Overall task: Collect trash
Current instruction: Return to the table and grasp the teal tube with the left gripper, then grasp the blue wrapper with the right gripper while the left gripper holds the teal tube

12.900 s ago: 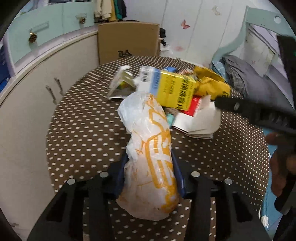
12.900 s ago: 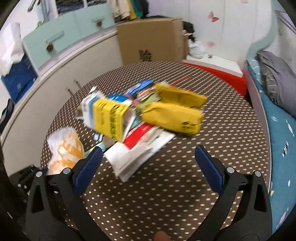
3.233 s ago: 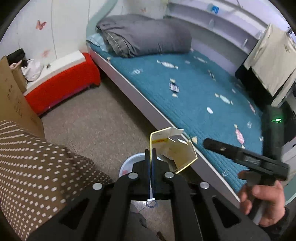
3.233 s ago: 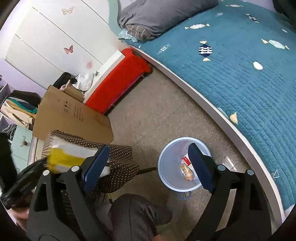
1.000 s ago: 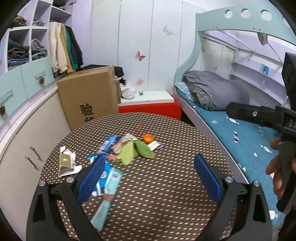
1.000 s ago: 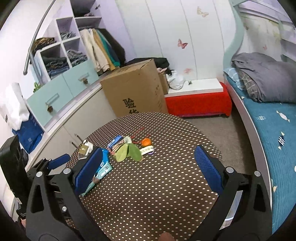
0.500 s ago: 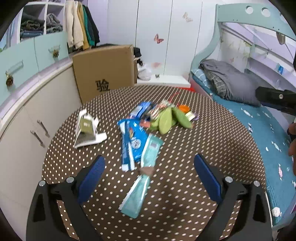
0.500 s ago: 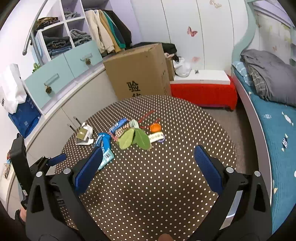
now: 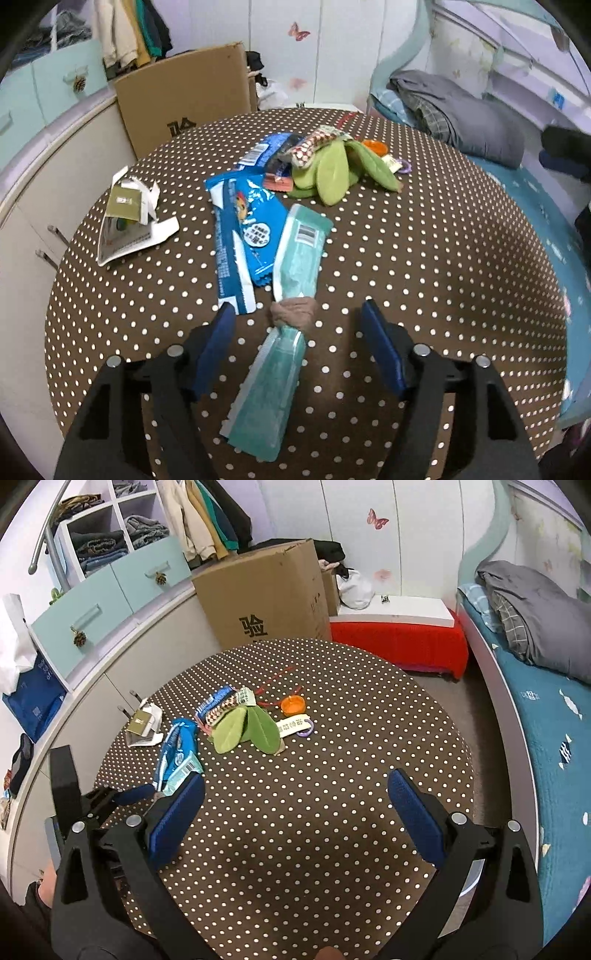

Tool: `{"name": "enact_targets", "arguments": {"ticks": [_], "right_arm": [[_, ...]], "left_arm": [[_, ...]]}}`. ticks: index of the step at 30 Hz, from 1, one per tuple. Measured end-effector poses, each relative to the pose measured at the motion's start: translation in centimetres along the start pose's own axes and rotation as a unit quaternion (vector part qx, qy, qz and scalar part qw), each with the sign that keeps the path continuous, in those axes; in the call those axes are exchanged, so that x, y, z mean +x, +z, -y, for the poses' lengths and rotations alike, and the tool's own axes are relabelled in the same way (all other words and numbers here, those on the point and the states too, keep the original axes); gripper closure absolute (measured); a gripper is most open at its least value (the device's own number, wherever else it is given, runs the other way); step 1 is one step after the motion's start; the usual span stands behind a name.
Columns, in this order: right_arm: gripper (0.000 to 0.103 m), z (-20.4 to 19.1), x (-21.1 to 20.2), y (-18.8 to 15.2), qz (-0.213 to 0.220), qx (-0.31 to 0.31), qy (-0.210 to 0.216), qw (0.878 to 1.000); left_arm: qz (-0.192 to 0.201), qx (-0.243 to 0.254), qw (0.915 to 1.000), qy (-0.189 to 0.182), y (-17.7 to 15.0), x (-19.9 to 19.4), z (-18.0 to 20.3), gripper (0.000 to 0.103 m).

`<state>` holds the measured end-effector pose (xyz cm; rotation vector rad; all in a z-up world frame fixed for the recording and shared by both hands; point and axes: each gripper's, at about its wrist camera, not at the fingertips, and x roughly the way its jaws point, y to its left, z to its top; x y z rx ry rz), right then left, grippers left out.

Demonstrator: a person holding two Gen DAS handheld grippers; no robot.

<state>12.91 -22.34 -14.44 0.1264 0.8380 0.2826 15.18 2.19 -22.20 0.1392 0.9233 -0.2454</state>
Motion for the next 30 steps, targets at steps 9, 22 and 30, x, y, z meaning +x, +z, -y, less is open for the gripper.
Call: {"name": "enact_targets", "arguments": {"ticks": [9, 22, 30], "right_arm": [[0.006, -1.4, 3.5, 0.9, -0.014, -0.019, 0.02, 0.999], [0.006, -6.5, 10.2, 2.5, -0.051, -0.071, 0.084, 0.993], [0.018, -13.3, 12.4, 2.2, -0.058, -0.123, 0.147, 0.98]], "left_arm": [[0.002, -0.017, 0.9994, -0.03, -0.1, -0.5, -0.1, 0.081], [0.043, -0.116, 0.9924, -0.003, -3.9, -5.1, -3.4, 0.082], [0.059, -0.171, 0.9831, 0.033, -5.7, -7.7, -6.7, 0.082]]}}
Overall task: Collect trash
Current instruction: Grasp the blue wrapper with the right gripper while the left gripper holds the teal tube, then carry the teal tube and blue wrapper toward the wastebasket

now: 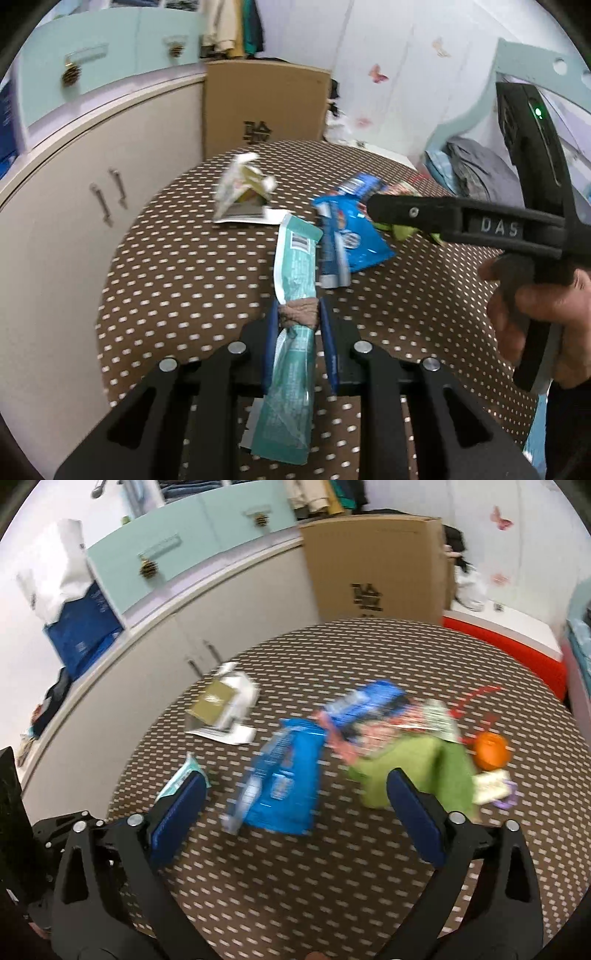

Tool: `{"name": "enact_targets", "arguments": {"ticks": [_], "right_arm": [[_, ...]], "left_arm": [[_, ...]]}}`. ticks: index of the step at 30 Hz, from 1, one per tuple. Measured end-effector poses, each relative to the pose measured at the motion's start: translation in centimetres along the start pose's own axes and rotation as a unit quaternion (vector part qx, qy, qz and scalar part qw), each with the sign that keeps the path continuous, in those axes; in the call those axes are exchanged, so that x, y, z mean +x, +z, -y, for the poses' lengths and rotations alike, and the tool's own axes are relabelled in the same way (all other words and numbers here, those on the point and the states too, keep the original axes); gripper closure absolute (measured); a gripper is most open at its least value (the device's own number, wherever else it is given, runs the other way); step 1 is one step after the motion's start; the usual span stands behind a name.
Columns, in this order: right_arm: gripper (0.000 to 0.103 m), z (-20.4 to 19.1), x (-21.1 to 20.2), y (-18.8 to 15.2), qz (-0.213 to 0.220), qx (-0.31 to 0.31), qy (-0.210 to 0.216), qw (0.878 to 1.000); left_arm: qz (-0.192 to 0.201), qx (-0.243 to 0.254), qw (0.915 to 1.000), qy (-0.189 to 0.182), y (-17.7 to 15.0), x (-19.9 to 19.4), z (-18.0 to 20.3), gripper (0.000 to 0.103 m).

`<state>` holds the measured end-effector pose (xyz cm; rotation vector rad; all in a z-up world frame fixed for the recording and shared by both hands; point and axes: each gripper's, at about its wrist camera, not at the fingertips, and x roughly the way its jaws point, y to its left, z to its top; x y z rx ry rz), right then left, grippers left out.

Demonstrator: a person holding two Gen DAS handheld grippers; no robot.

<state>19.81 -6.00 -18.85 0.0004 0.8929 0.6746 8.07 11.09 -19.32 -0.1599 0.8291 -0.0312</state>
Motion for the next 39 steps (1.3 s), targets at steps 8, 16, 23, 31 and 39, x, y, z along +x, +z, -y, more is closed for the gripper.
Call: {"name": "enact_targets", "arguments": {"ticks": [8, 16, 23, 31, 39], "right_arm": [[0.063, -3.4, 4.8, -0.1, -0.042, -0.04, -0.021, 0.998], [0.086, -3.4, 4.0, -1.5, -0.032, -0.049, -0.027, 0.998], [0.086, -2.3, -1.9, -2.0, 0.012, -0.036, 0.007, 0.999], [0.086, 0.6, -10.0, -1.6, 0.082, -0.01, -0.005, 0.997], [0.086, 5.9, -19.7, -2.5, 0.164, 0.035, -0.043, 0.985]], "left_arm": [[0.011, -0.043, 0.9988, 0.017, -0.2, -1.3, -2.5, 0.082], [0.019, -0.051, 0.9985, 0.01, 0.1, -1.7, -2.4, 0.082], [0.032, -0.038, 0.9987, -0.01, 1.0, -2.1, -0.7, 0.082], [0.057, -0.005, 0.9971, -0.049, 3.2, -3.4, 3.7, 0.082], [0.082, 0.049, 0.991, -0.094, 6.1, -4.4, 9.5, 0.082]]}}
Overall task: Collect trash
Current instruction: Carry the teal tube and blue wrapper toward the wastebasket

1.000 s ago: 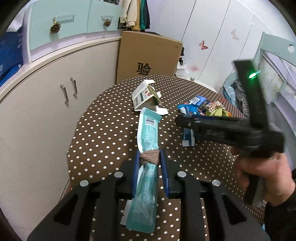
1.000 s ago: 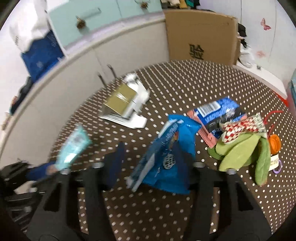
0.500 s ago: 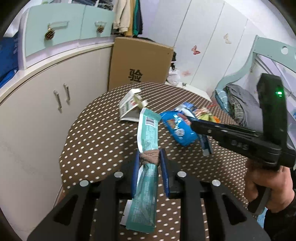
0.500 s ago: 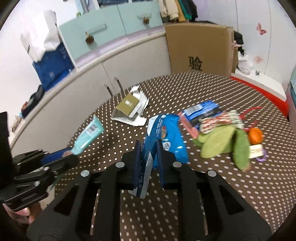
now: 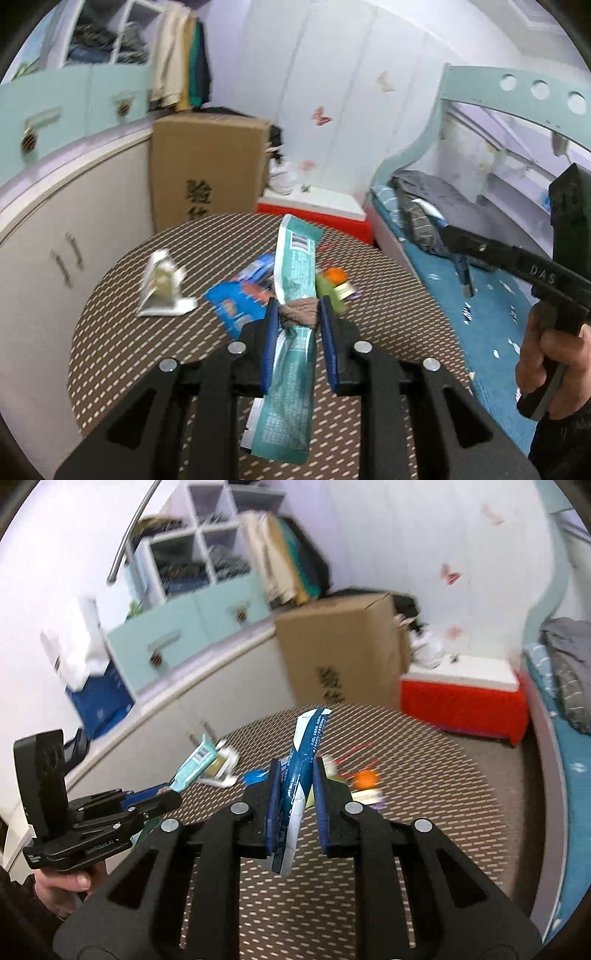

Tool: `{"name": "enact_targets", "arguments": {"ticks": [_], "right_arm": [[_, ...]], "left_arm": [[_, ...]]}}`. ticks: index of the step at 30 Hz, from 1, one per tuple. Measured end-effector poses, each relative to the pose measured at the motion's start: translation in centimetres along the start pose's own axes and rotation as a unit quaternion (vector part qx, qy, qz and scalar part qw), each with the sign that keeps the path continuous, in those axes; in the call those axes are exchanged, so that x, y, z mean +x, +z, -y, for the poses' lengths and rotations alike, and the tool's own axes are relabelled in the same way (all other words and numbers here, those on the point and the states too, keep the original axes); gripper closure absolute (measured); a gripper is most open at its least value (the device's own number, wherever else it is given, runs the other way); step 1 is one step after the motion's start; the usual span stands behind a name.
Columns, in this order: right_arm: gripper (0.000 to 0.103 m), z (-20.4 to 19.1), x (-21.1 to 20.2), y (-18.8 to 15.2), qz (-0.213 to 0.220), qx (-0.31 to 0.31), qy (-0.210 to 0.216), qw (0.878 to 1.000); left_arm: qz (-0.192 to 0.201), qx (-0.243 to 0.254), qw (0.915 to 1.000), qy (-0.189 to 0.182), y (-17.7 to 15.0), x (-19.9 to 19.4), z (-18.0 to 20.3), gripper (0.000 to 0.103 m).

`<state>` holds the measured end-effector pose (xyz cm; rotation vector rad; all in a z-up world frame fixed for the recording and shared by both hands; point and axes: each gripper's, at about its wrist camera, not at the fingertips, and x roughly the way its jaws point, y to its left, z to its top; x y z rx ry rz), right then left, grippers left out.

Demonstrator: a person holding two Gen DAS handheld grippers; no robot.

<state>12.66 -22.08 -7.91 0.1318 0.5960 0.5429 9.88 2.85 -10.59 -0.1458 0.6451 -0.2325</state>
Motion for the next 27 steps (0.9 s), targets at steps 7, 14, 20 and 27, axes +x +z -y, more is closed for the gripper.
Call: {"name": "enact_targets", "arguments": {"ticks": [7, 14, 20, 27], "right_arm": [[0.086, 5.8, -6.8, 0.8, 0.061, 0.047, -0.057, 0.995], [0.086, 12.7, -12.7, -1.4, 0.089, 0.107, -0.142, 0.98], [0.086, 19.8, -13.4, -6.5, 0.05, 0.188, -0.198, 0.961], [0.086, 26.8, -10.5, -13.6, -0.014, 0.276, -0.216, 0.937]], "left_arm": [[0.012, 0.051, 0.9971, -0.055, 2.6, 1.3, 5.9, 0.082], [0.0, 0.083, 0.9902, -0.112, 3.5, 3.5, 11.8, 0.082], [-0.027, 0.105, 0.9827, -0.15, 3.0, 6.4, 16.6, 0.082], [-0.069, 0.135, 0.9719, -0.18, 1.5, 9.7, 21.9, 0.082]]}}
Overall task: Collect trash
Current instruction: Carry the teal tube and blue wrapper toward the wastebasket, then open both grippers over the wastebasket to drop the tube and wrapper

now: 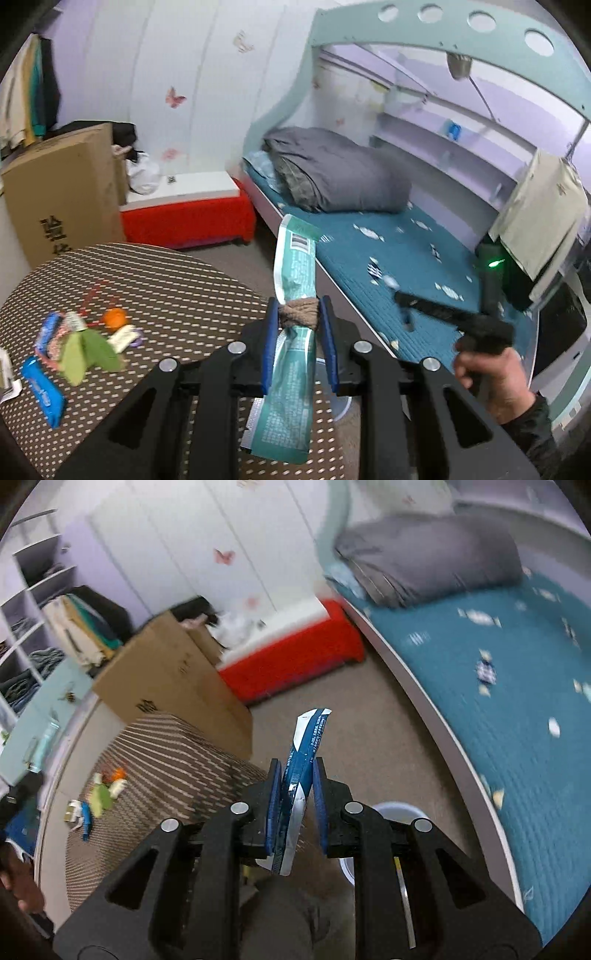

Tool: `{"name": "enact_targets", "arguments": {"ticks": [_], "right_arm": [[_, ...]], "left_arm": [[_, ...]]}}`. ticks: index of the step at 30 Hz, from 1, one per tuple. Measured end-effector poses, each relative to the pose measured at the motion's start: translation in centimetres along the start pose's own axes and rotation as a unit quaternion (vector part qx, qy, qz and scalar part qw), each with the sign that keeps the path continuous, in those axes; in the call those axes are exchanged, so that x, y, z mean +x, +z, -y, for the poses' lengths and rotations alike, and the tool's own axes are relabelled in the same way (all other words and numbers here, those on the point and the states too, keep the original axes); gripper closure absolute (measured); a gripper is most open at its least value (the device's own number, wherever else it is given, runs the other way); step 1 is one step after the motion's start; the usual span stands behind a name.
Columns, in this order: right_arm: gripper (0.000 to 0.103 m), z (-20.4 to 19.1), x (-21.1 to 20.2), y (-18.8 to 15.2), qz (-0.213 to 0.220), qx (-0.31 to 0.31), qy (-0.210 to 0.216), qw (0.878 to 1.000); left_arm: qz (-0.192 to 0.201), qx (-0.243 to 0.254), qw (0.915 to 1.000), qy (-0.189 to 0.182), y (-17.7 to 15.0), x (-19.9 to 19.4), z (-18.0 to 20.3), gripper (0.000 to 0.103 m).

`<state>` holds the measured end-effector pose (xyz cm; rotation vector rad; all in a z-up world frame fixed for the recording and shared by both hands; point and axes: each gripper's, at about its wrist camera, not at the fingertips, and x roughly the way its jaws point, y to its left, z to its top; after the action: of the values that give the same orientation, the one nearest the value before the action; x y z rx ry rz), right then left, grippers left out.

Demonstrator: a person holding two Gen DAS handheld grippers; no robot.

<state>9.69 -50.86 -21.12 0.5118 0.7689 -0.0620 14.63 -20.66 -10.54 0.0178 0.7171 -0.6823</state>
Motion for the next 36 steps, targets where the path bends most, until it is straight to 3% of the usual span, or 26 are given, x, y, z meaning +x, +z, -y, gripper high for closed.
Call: {"name": "enact_targets", "arguments": {"ticks": [6, 7, 8, 9, 11, 15, 20, 28, 30, 31, 32, 34, 36], "right_arm": [[0.08, 5.6, 4.9, -2.3, -0.056, 0.066, -0.011, 0.996], [0.074, 6.5, 5.6, -2.4, -0.064, 0.079, -0.011, 0.995], [0.052, 7.2, 6.2, -2.7, -0.071, 0.09, -0.012, 0.993], [0.04, 7.9, 6.6, -3.1, -0.074, 0.102, -0.018, 0.992], [0.04, 9.0, 6.6, -3.6, -0.073, 0.123, -0.02, 0.99], [0.02, 10.3, 5.2, -4.0, -0.057, 0.149, -0.017, 0.987], [0.014, 11.8, 2.9, -3.3, -0.029, 0.171, -0.023, 0.984], [0.013, 12.6, 0.3, -2.6, 0.002, 0.181, -0.028, 0.983], [0.013, 12.5, 0.1, -2.6, 0.004, 0.183, -0.027, 0.983], [0.012, 12.5, 0.0, -2.6, 0.005, 0.183, -0.026, 0.983], [0.012, 12.4, -0.1, -2.6, 0.005, 0.182, -0.027, 0.983], [0.012, 12.2, -0.2, -2.7, 0.003, 0.179, -0.028, 0.983], [0.01, 11.8, -0.3, -2.7, 0.002, 0.176, -0.029, 0.984]], "left_arm": [[-0.043, 0.024, 0.9986, -0.018, -0.1, 4.9, 2.9, 0.082], [-0.054, 0.026, 0.9979, -0.023, -0.2, 6.0, 3.4, 0.082], [-0.062, 0.028, 0.9974, -0.025, -0.1, 6.9, 3.8, 0.082], [-0.07, 0.031, 0.9967, -0.027, -0.2, 7.8, 4.2, 0.082], [-0.089, 0.04, 0.9947, -0.031, -0.6, 9.9, 5.0, 0.082], [-0.126, 0.055, 0.9896, -0.041, -1.4, 13.5, 6.6, 0.082], [-0.169, 0.069, 0.9816, -0.055, -2.5, 17.7, 8.7, 0.082], [-0.225, 0.096, 0.9668, -0.075, -4.2, 23.0, 11.1, 0.079], [-0.238, 0.102, 0.963, -0.076, -4.4, 24.4, 11.5, 0.054], [-0.236, 0.103, 0.9635, -0.074, -4.4, 24.7, 11.5, 0.018], [-0.223, 0.1, 0.967, -0.071, -4.3, 24.8, 11.5, 0.007], [-0.205, 0.103, 0.9721, -0.049, -4.0, 24.8, 11.5, 0.007], [-0.212, 0.107, 0.971, -0.024, -3.9, 24.6, 11.3, 0.007]]}}
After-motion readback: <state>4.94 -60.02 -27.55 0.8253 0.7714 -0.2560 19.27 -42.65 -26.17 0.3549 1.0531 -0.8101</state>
